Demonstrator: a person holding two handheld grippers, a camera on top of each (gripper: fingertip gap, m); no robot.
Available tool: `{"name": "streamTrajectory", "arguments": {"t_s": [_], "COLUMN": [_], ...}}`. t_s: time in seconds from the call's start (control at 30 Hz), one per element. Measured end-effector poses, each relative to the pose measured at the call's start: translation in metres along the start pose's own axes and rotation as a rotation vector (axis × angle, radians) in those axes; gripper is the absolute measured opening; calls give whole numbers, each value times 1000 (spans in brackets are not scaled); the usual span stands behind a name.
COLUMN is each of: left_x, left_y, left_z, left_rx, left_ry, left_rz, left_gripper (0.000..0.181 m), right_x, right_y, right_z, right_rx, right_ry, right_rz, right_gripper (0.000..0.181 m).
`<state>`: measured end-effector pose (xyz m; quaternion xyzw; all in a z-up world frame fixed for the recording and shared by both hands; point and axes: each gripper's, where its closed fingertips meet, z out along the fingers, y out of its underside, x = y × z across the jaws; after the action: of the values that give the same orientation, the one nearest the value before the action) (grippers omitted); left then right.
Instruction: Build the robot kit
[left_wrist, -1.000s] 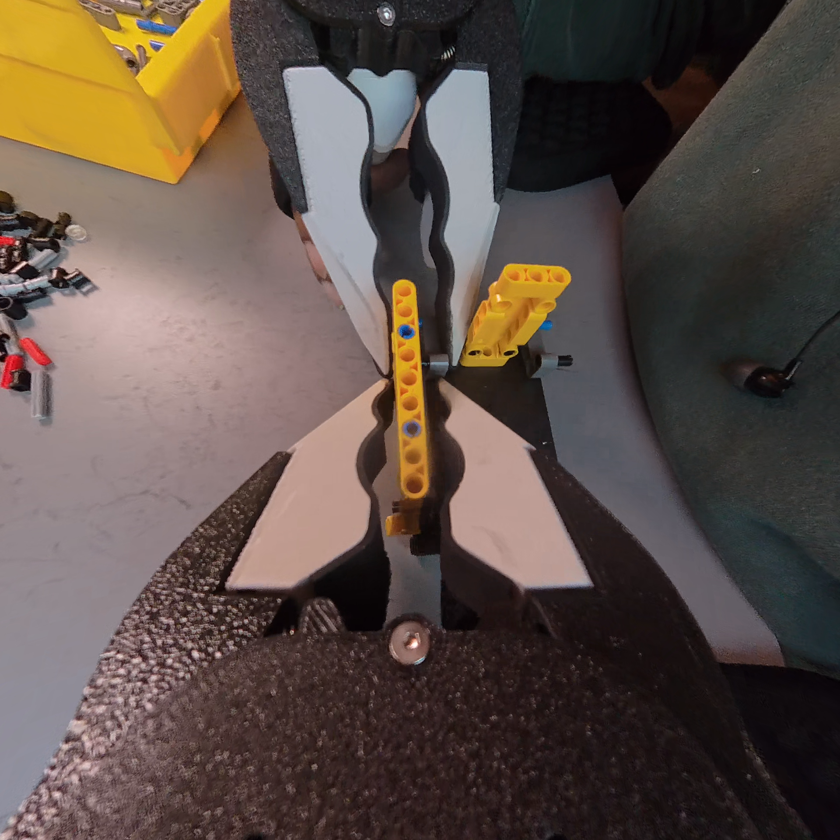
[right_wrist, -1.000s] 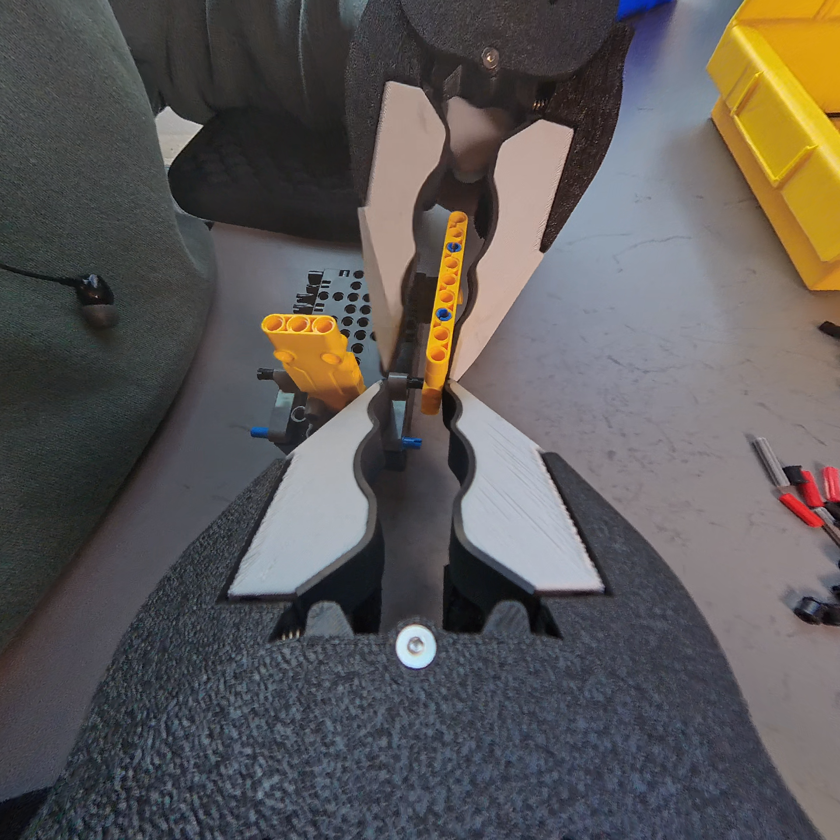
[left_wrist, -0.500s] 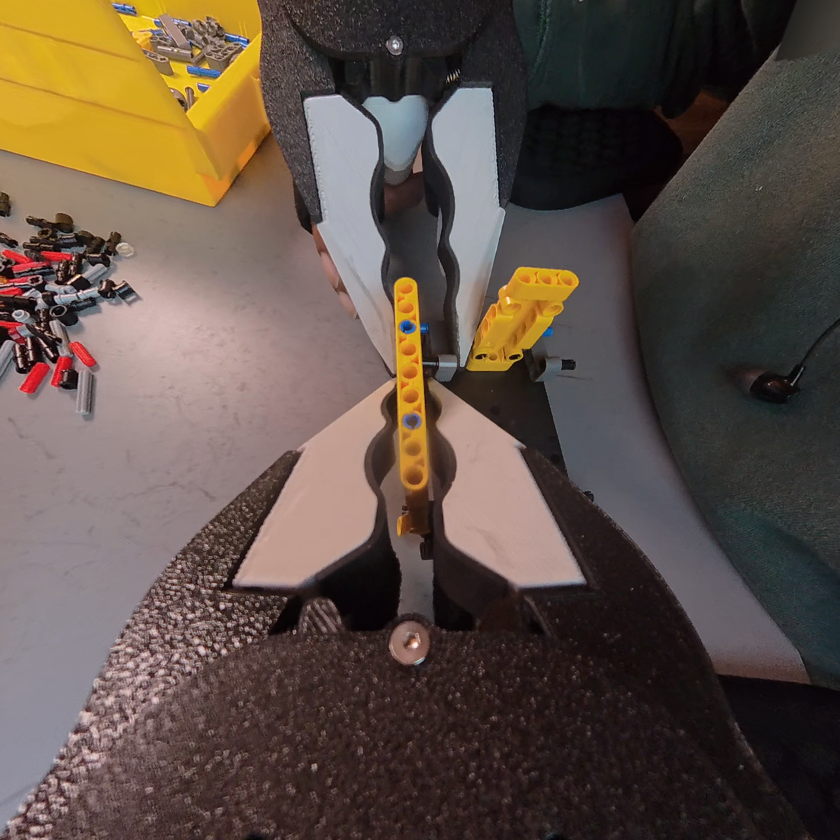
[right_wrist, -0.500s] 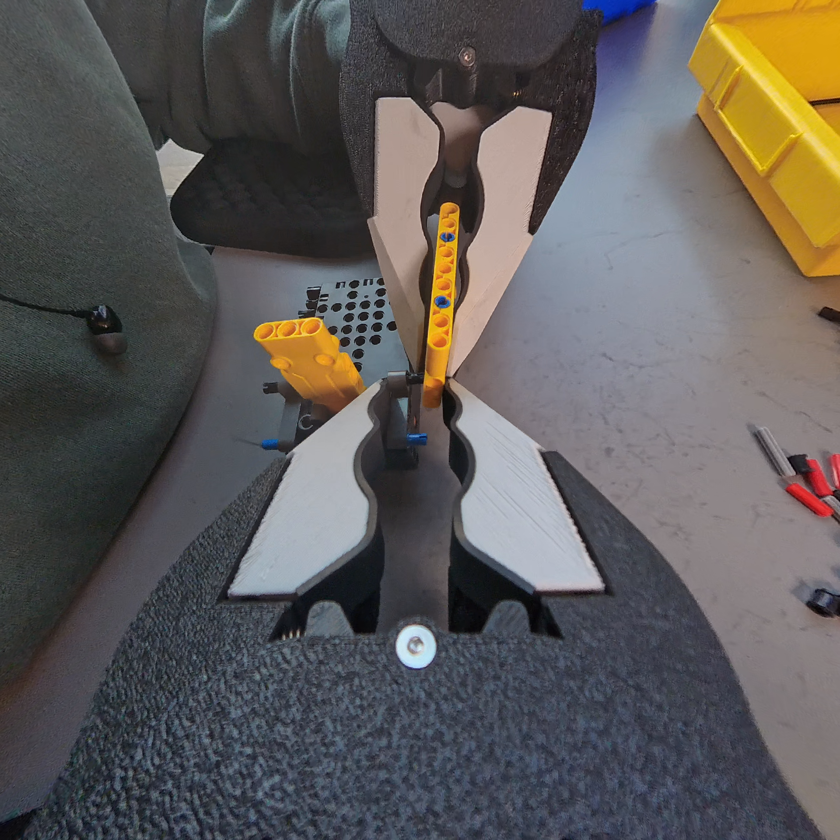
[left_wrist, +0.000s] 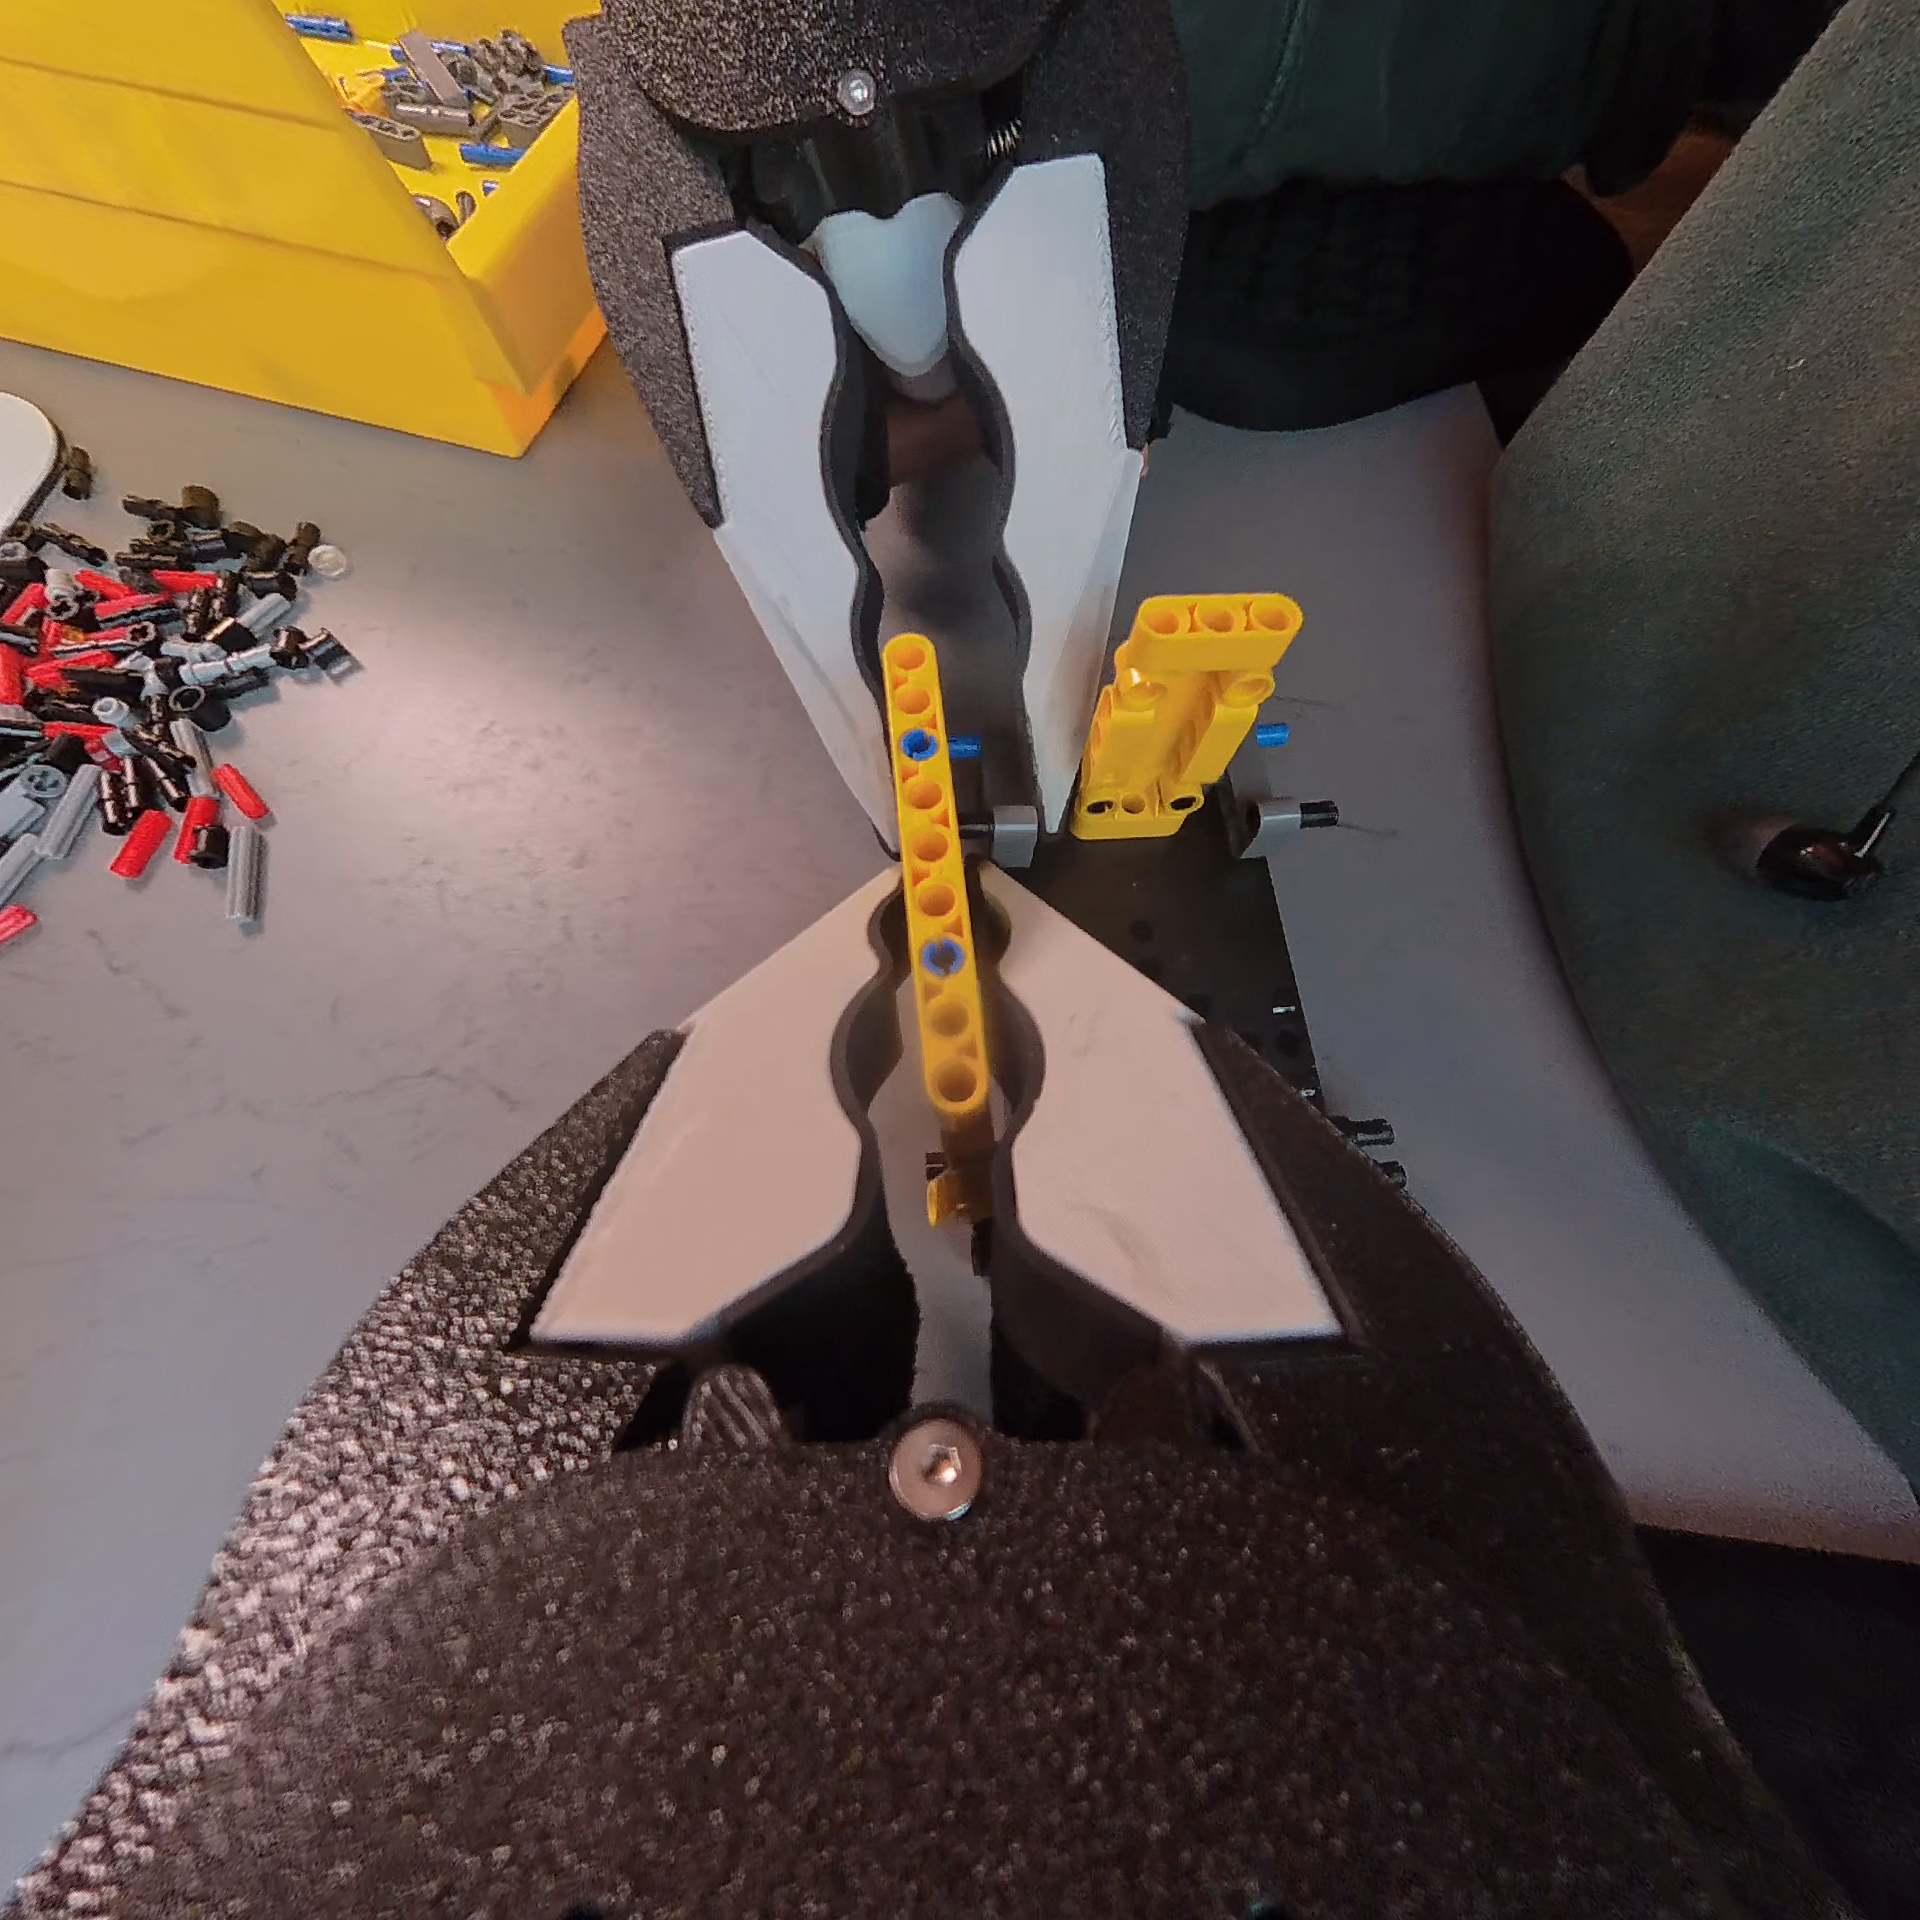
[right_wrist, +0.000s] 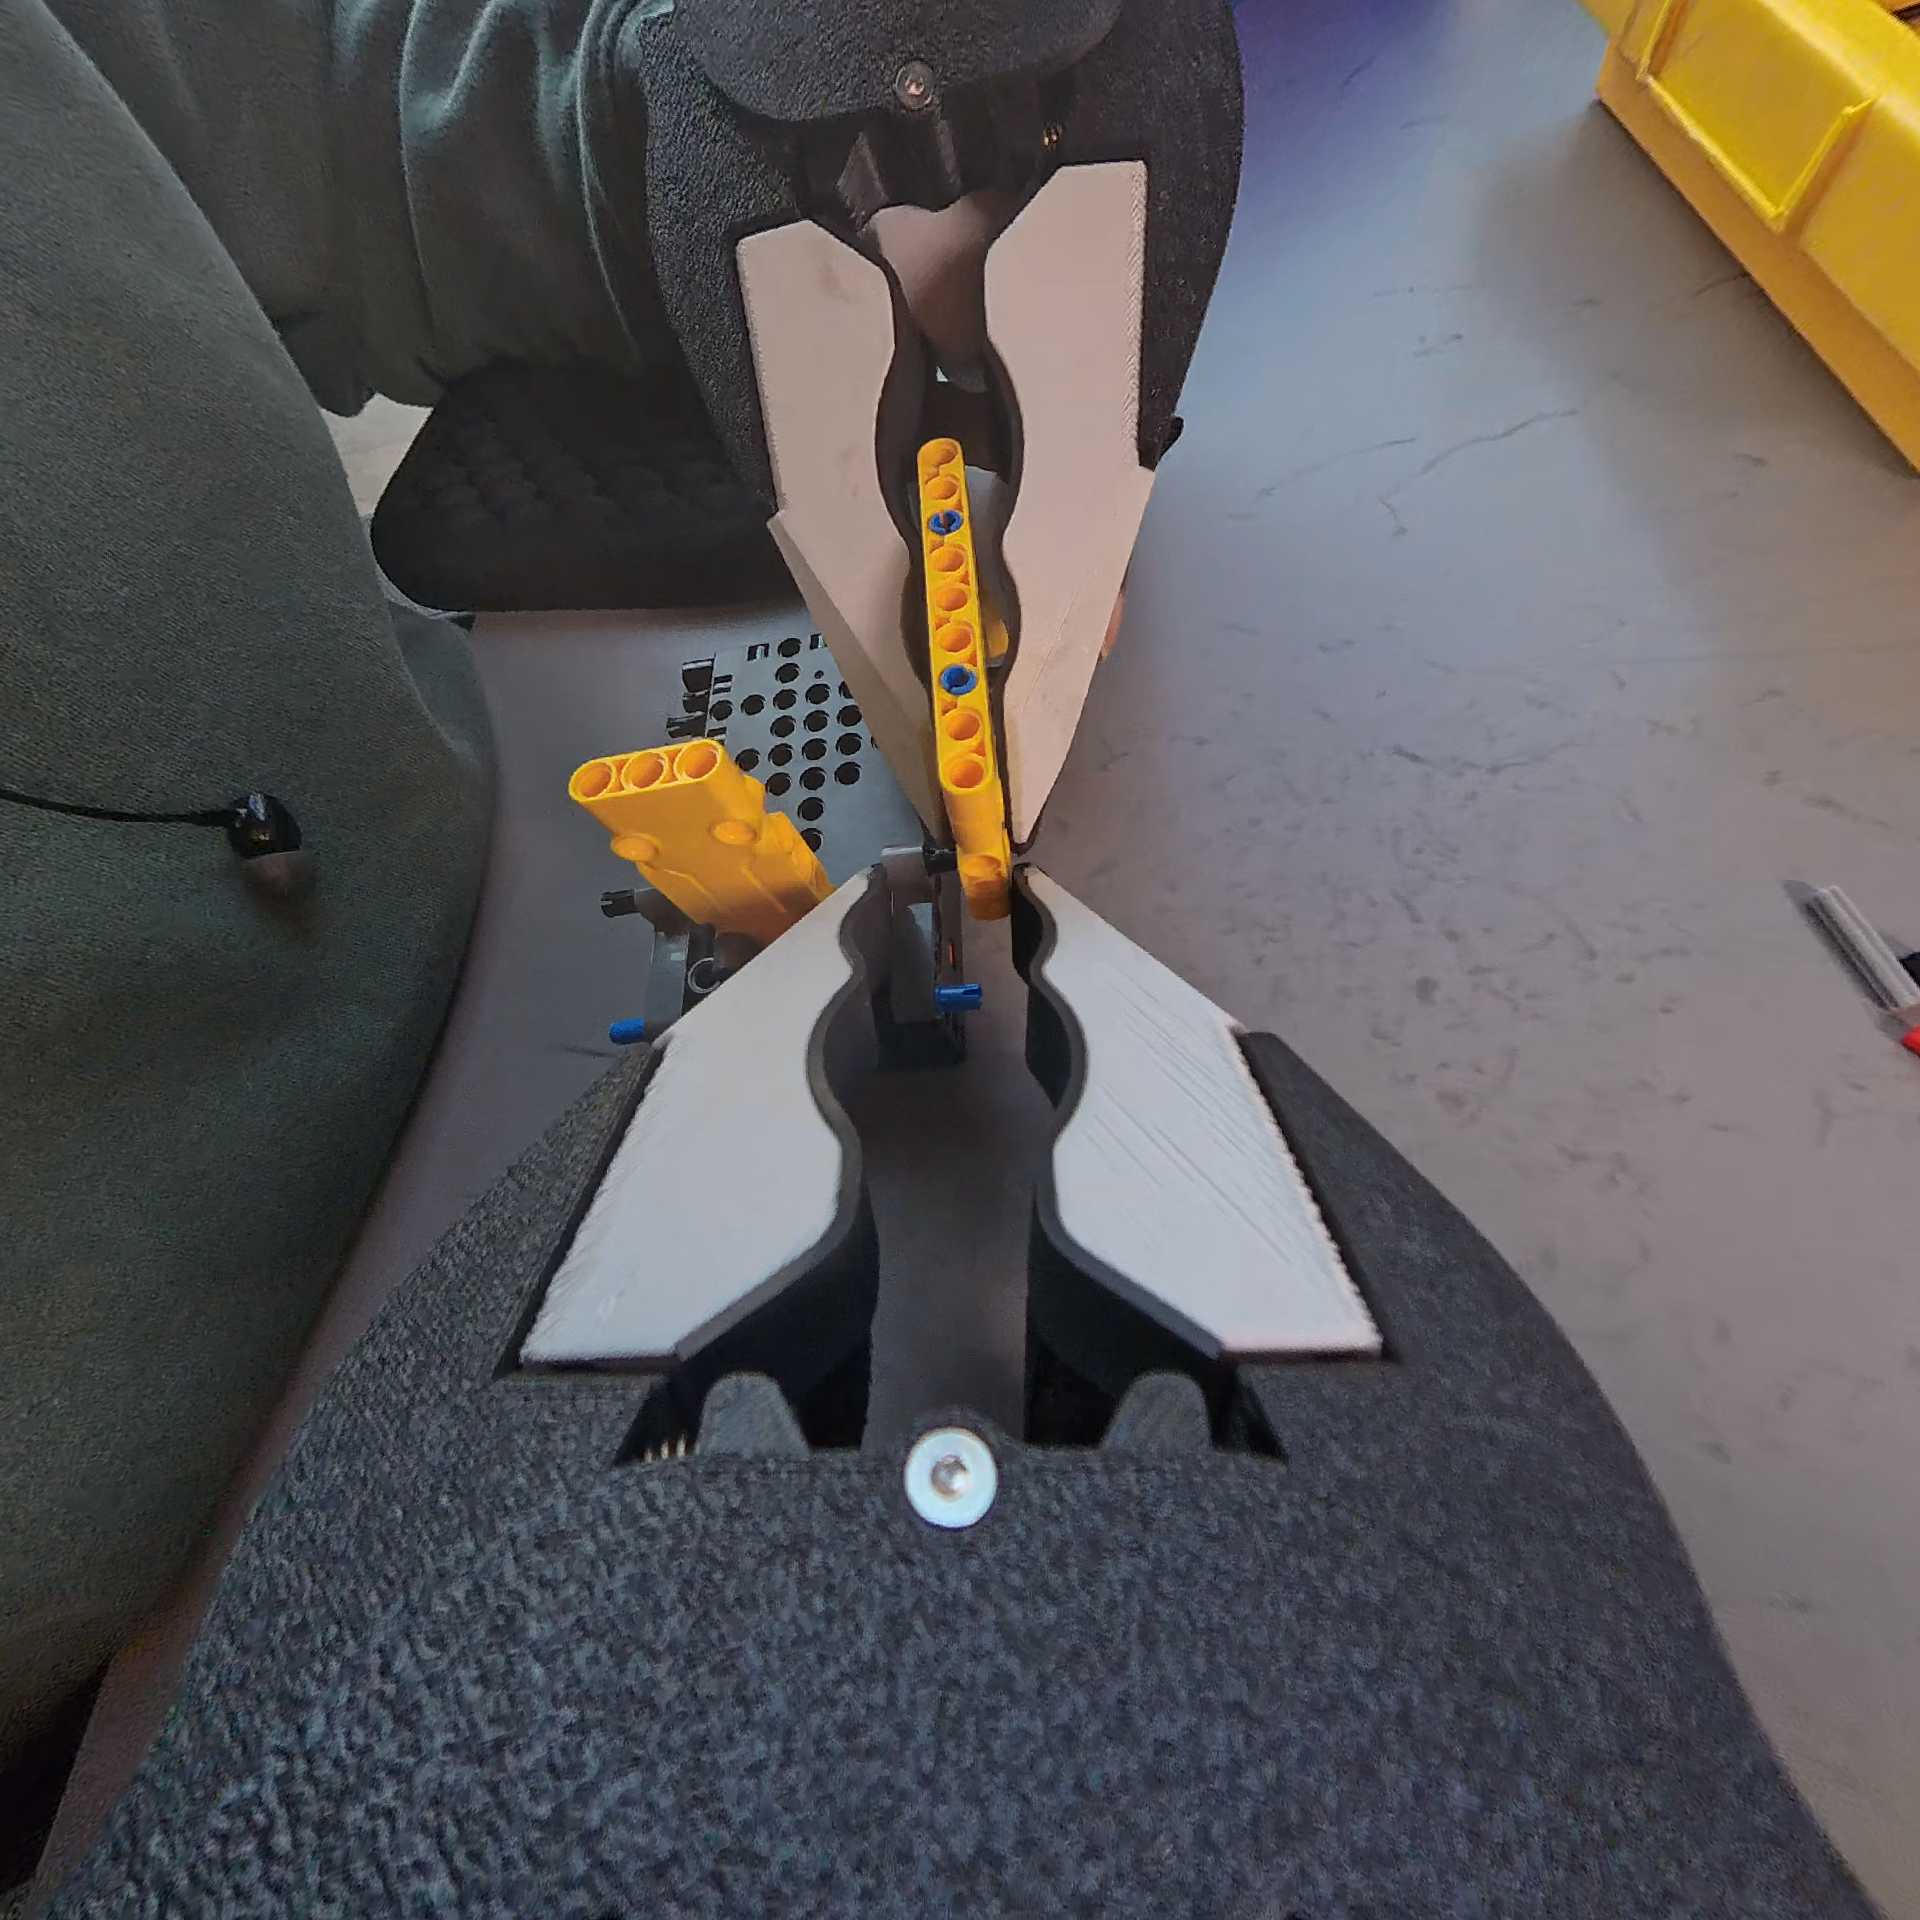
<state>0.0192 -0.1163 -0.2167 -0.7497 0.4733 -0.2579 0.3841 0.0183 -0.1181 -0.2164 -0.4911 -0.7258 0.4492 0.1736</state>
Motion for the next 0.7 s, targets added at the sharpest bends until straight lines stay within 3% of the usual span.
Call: {"name": "streamTrajectory", "arguments": {"t_s": [0.6, 0.7], "left_x": [8, 12], "left_y": [2, 3], "left_z": [-1, -2], "left_rx": [0, -8], "left_ry": [68, 88], "left_rz": [7, 24], "left_gripper": [9, 24], "right_x": [-5, -5], "right_y": [-1, -1], "right_z": [3, 3], "right_rx": [-5, -8], "right_ry": [-14, -13], "right_rz": [-19, -19], "right_gripper": [16, 17]}}
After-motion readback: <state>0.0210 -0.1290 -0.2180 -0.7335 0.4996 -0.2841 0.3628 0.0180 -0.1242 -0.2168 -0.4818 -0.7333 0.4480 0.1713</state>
